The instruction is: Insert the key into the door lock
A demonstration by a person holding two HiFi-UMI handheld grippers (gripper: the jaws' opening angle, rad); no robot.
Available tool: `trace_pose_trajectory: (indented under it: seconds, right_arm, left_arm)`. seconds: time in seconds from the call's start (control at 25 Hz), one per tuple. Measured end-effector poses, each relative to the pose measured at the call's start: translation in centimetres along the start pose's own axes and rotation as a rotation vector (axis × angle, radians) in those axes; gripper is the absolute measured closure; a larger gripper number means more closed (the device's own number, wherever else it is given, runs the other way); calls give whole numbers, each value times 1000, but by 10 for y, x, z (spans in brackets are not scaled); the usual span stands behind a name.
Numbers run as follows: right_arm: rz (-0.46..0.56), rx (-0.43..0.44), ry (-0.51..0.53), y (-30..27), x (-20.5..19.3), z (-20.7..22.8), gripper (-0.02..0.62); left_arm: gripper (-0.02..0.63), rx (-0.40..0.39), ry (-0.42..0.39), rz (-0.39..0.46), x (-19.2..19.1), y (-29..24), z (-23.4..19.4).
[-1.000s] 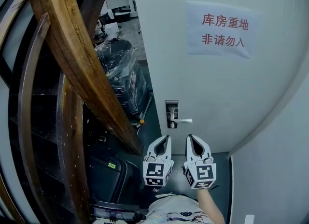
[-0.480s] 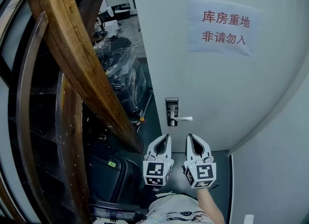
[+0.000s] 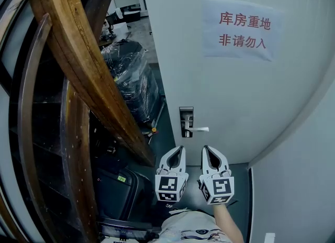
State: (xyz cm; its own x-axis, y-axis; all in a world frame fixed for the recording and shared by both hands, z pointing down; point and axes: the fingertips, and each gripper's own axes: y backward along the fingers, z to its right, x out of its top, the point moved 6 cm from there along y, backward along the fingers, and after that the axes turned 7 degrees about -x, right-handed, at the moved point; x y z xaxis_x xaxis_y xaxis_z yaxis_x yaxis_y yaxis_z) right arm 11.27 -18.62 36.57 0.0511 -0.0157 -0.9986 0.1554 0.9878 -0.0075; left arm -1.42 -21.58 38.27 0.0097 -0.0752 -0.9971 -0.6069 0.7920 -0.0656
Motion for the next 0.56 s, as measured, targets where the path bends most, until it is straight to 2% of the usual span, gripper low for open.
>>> trace_pose_trajectory:
  seconds: [0.56]
  right_arm:
    - [-12, 0, -2, -1, -4, 0, 589]
  left_arm:
    - [604, 1, -4, -7, -1, 1, -3]
